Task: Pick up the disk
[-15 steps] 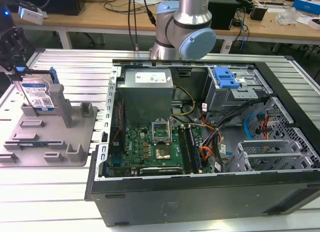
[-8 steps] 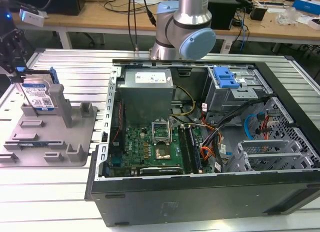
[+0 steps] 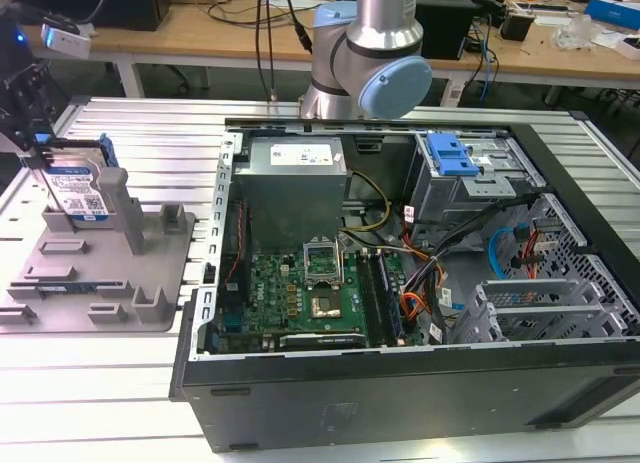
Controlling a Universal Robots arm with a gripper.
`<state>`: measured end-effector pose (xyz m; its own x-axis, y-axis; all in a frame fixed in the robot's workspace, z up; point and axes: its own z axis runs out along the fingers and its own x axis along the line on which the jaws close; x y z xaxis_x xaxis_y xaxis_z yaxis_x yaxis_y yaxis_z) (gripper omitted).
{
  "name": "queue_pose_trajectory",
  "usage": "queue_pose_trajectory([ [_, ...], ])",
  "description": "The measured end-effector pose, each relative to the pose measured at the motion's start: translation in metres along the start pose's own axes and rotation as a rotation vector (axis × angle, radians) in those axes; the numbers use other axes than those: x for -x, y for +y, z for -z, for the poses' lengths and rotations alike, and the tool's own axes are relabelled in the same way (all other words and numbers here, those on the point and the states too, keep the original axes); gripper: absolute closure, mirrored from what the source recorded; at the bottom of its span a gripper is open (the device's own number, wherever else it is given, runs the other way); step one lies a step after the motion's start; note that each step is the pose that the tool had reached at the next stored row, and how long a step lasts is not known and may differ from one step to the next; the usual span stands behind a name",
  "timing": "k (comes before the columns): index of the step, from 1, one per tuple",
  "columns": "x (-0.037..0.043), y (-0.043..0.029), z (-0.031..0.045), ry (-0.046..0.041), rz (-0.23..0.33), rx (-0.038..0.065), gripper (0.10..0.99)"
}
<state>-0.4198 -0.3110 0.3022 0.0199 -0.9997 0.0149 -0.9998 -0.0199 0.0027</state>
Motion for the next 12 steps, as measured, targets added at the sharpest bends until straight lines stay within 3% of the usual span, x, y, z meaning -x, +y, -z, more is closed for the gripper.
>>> queue_pose_trajectory([
  [12, -0.0004, 0.0000, -0.0037, 0.0000, 0.006, 0.000, 0.635],
])
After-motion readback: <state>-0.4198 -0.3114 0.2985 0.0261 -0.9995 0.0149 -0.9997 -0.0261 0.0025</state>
